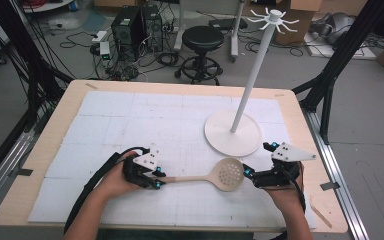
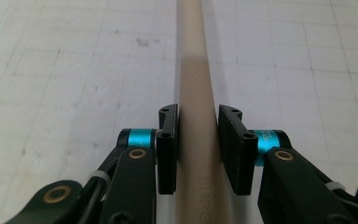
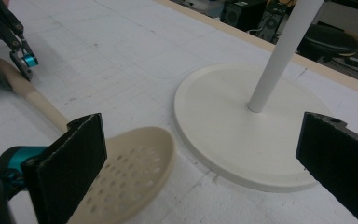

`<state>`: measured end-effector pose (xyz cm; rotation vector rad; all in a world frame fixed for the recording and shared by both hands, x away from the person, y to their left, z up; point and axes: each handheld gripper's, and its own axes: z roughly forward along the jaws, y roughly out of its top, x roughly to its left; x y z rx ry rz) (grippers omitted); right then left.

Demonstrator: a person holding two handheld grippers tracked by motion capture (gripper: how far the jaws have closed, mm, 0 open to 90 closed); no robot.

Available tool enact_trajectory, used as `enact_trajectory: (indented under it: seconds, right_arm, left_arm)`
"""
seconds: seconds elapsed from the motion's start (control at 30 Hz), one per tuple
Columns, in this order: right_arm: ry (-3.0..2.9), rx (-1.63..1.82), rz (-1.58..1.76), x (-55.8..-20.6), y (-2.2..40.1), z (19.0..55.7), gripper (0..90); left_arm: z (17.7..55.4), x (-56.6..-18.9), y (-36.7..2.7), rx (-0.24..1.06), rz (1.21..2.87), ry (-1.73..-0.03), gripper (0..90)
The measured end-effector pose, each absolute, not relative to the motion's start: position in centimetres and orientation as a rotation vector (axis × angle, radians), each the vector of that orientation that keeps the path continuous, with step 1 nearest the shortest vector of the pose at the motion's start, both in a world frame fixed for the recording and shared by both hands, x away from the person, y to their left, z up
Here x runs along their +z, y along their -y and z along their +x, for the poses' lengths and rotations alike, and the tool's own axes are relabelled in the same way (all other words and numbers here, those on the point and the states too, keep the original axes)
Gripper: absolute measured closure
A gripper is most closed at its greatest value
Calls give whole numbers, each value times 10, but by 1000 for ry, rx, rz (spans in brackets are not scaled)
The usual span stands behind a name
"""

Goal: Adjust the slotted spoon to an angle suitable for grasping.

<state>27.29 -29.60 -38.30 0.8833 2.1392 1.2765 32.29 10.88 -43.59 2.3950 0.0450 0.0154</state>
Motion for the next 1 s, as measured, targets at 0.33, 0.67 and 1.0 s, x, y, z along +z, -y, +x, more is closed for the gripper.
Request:
enact_trajectory:
  seconds: [0.33,0.67,1.0]
  right_arm:
    - [-2139,1285,878,-383,296,273,2]
    - [-2135,1292,882,-382,298,271,2]
    - [-2143,1287,875,-382,294,272,2]
  left_arm:
    - [327,-436,-53,13,2389,37,691]
    - [316,-432,-86,29,2328,-62,550]
    - [312,-438,-133,22,2340,-164,609]
